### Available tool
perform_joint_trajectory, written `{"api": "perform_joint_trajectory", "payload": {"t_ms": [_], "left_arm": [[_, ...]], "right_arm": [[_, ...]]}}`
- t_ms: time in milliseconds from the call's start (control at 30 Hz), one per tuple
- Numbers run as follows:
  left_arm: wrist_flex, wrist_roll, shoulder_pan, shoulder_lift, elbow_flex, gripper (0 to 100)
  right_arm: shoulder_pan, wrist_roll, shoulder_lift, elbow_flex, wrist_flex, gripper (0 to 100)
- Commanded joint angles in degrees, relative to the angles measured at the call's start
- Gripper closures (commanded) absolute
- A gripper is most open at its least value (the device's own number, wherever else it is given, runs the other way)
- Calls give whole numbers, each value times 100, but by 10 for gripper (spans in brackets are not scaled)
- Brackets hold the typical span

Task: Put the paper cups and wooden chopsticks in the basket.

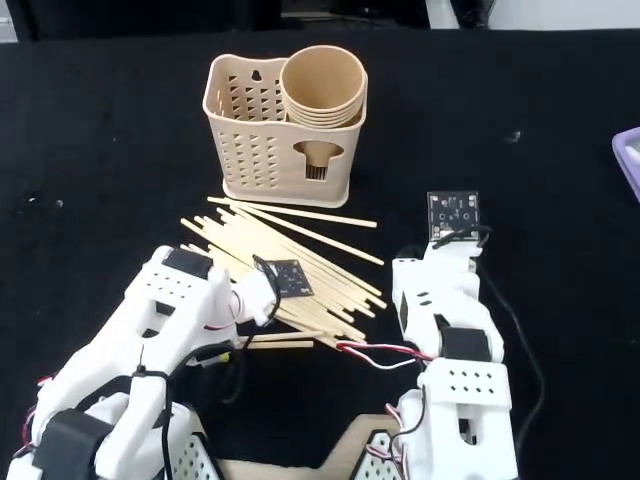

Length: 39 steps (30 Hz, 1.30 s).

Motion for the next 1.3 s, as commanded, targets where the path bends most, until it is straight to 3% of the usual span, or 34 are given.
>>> {"api": "perform_joint_trajectory", "payload": {"t_ms": [0, 167, 367, 633, 867, 933, 1267], "left_arm": [[-378, 492, 338, -70, -22, 944], [-721, 607, 523, -70, 136, 827], [-844, 607, 479, -9, 189, 898], [-1503, 633, 497, -9, 743, 905], [-914, 633, 497, -70, 488, 912], [-809, 642, 514, -70, 382, 962], [-791, 642, 505, -70, 505, 970]], "right_arm": [[70, -26, -163, -31, -141, 987], [70, -26, -163, -31, -141, 987], [70, -26, -163, -31, -141, 987], [70, -26, -163, -31, -141, 987], [70, -26, -163, -31, -141, 987], [70, -26, -163, -31, -141, 987], [70, -26, -163, -31, -141, 987]]}}
